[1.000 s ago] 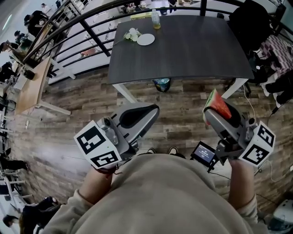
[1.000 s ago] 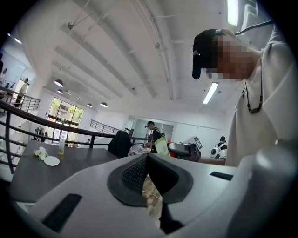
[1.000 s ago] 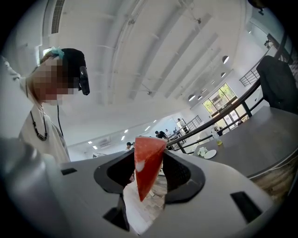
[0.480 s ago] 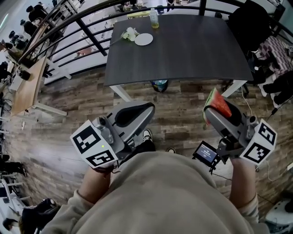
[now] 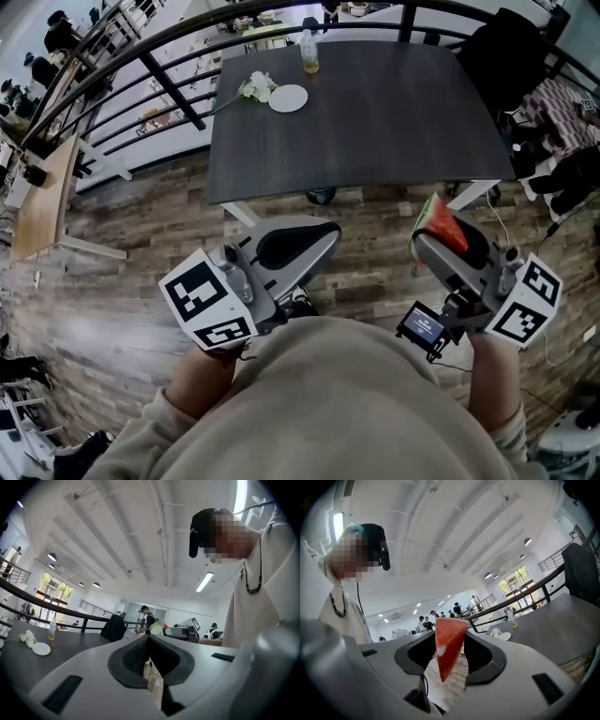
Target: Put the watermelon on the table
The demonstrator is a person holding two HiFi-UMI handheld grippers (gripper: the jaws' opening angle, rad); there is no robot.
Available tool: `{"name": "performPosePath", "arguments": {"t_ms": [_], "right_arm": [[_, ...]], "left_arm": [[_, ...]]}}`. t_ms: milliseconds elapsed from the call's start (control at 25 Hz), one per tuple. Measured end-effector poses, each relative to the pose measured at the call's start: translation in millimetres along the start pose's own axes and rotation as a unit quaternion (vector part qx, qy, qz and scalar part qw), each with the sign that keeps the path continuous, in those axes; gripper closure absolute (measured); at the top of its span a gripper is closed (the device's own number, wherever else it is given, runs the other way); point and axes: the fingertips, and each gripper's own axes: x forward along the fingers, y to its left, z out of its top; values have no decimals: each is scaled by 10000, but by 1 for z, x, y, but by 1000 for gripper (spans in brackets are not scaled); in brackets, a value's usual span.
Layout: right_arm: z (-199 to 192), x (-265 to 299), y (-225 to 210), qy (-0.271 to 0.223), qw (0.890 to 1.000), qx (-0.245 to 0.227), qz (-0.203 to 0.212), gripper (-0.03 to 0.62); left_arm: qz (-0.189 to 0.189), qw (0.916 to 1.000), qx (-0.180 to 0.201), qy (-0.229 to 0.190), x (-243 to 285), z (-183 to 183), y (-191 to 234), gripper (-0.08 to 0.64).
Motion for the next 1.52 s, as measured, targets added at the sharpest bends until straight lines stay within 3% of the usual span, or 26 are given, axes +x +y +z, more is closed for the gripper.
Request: {"name": "performPosePath", "arguments": {"t_ms": [240,480,640,1080,1360,1520], "right_arm": [[7,37,-6,-35,9995,-155,-272,394],[24,71,-18,-199,9977,-77,-645,396],[23,108,-15,-98,9978,-67,-654,396],[27,207,-16,421,9991,-2,-73,397],[33,264,-21,664,9965,64,499,397],[45,276,-44,611,9955,48,717,397]], "left_arm": [[-378,9992,111,5,0,13,36,554],[-904,9929,686,351,-3,21,60,554],[-1008,9926,582,356,-22,20,84,554],[-157,9998,64,92,-83,28,163,554],[538,9985,-91,-8,-114,40,198,554],[775,9969,-100,-10,-99,41,220,554]]}}
